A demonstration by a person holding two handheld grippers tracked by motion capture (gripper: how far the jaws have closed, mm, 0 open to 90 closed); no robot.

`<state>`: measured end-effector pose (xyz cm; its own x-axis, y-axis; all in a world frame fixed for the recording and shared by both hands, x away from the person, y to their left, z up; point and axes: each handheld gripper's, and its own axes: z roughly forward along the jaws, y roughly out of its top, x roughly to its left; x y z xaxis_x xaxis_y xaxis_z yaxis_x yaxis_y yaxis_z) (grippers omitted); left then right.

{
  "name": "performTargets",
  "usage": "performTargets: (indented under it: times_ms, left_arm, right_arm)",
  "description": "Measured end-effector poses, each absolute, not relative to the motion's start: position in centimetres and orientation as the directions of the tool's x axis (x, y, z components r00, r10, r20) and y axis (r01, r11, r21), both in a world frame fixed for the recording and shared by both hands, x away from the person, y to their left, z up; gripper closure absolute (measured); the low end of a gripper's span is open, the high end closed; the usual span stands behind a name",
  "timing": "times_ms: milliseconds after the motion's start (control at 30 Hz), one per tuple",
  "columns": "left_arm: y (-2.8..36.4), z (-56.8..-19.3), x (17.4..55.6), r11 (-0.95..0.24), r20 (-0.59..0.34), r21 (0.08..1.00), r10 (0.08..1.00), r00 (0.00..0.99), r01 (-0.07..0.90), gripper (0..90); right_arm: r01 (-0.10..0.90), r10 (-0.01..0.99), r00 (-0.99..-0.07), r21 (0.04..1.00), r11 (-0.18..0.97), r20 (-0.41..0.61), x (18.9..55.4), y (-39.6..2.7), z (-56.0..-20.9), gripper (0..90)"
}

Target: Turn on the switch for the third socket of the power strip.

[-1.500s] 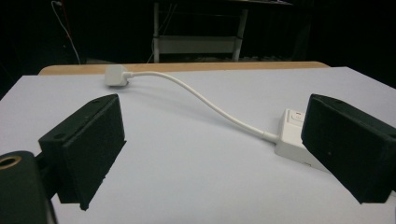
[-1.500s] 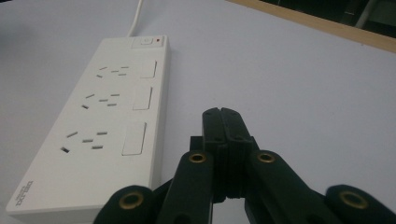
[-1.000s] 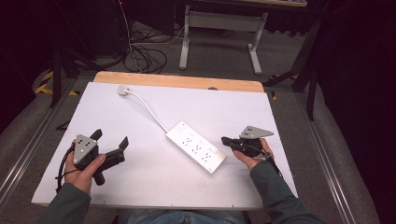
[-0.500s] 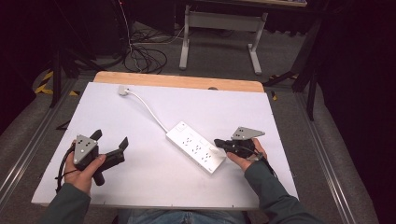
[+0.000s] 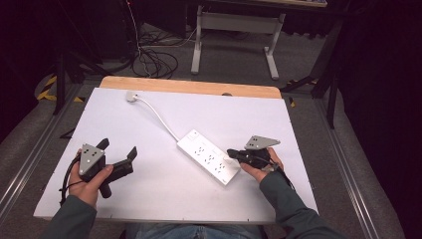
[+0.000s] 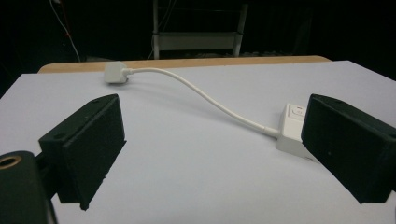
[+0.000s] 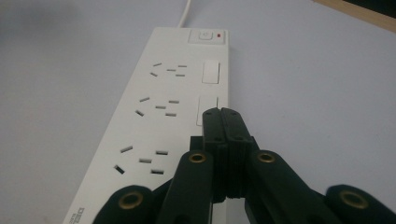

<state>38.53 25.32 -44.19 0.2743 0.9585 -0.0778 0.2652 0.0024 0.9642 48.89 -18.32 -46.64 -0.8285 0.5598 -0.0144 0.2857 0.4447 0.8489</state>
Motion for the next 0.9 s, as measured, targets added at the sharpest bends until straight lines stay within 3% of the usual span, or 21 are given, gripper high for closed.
performTargets:
  times_ms: [900]
  left_arm:
    - [25.2, -44.3, 38.6, -0.004, -0.076, 0.961, 0.957, 0.279, 0.277, 6.7]
  right_arm:
    - [0.247, 0.520, -0.850, 0.807, 0.537, -0.086, 48.8, -16.7, -47.5, 90.0]
